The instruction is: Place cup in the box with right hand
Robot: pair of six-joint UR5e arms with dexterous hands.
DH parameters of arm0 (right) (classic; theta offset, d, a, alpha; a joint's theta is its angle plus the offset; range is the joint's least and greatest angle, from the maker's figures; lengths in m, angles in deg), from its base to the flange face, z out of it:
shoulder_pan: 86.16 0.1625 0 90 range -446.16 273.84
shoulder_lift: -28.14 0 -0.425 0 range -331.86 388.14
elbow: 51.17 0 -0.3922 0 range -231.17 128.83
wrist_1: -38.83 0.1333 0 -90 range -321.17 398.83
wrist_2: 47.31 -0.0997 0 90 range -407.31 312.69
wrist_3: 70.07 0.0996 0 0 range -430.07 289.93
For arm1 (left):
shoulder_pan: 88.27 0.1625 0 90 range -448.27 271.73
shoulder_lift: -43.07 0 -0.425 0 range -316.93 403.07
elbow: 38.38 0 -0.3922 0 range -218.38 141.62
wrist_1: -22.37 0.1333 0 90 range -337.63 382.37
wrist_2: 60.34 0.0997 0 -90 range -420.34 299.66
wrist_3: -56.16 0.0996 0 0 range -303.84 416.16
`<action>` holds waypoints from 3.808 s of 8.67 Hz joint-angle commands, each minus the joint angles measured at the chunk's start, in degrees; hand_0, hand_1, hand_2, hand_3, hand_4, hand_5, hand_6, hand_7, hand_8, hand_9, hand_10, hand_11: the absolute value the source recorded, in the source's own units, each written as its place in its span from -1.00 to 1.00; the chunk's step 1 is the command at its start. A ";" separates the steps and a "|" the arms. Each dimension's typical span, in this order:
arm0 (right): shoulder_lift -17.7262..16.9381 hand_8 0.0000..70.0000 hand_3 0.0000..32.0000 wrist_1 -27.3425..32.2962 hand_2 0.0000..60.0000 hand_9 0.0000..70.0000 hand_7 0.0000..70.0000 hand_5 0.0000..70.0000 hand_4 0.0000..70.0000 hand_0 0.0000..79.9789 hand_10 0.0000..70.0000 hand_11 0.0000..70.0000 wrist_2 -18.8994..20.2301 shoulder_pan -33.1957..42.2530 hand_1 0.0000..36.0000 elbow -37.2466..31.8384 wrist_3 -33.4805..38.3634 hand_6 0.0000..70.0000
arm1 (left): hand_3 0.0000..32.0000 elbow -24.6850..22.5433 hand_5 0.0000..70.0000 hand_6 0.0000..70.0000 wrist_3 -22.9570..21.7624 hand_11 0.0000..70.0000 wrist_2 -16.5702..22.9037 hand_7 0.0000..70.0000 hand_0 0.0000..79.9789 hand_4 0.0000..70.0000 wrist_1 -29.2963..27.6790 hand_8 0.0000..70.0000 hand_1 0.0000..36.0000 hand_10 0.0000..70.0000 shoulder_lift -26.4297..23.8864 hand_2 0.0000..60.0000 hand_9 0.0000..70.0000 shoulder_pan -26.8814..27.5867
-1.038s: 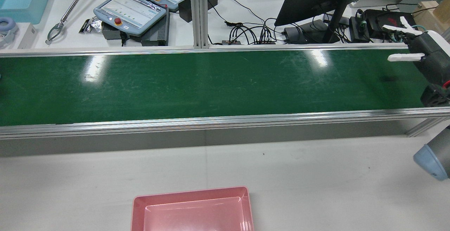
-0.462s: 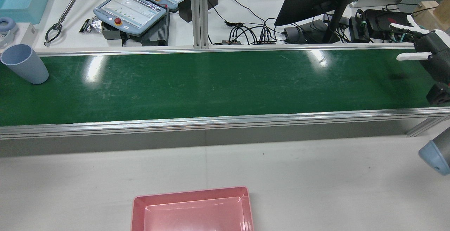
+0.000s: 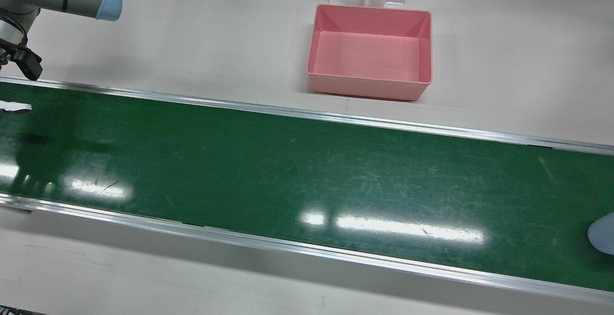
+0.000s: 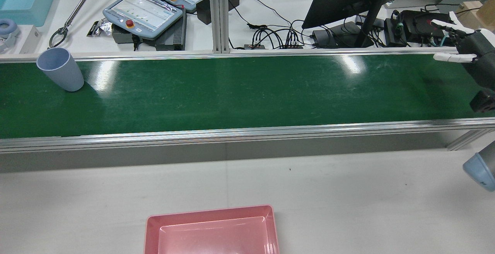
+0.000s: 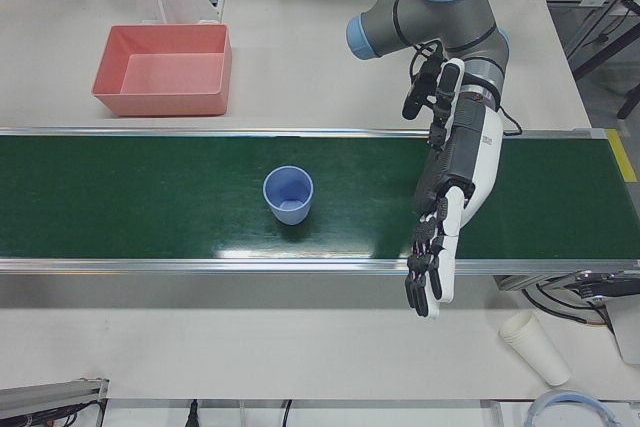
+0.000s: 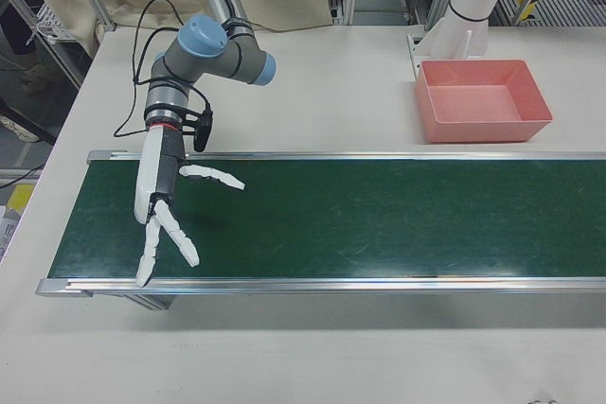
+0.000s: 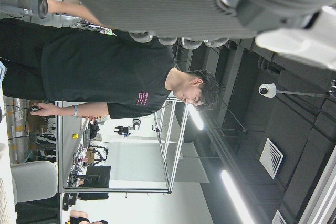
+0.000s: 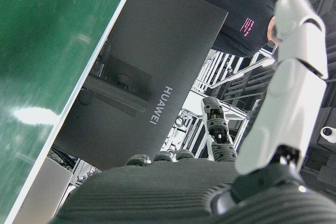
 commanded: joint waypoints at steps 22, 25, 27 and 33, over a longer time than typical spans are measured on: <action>3.40 -1.00 -1.00 -2.18 -0.87 -1.00 -0.78 -0.91 -0.70 0.20 -1.00 -1.00 1.30 -5.42 -0.35 -0.15 1.91 -0.95 | -1.00 -0.09 -1.00 -1.00 0.00 -1.00 0.08 -1.00 -1.00 -1.00 0.00 -1.00 -1.00 -1.00 0.00 -1.00 -1.00 -0.02; 3.40 -1.00 -0.99 -2.53 -0.98 -1.00 -0.78 -0.91 -0.71 0.21 -1.00 -1.00 1.13 -7.36 -0.39 2.14 2.01 -0.96 | -1.00 -0.09 -1.00 -1.00 0.00 -1.00 0.08 -1.00 -1.00 -1.00 0.00 -1.00 -1.00 -1.00 0.00 -1.00 -1.00 -0.02; 3.40 -1.00 -0.84 -2.71 -0.74 -0.99 -0.77 -0.91 -0.79 0.20 -1.00 -1.00 1.13 -8.59 -0.29 3.19 2.01 -0.97 | -1.00 -0.09 -1.00 -1.00 0.00 -1.00 0.08 -1.00 -1.00 -1.00 0.00 -1.00 -1.00 -1.00 0.00 -1.00 -1.00 -0.02; 3.40 -0.86 -1.00 -2.53 1.00 -0.68 -0.01 -0.63 -0.59 0.56 -0.90 -0.73 -1.86 -10.96 0.99 2.75 2.88 -0.70 | -1.00 -0.09 -1.00 -1.00 0.00 -1.00 0.08 -1.00 -1.00 -1.00 0.00 -1.00 -1.00 -1.00 0.00 -1.00 -1.00 -0.02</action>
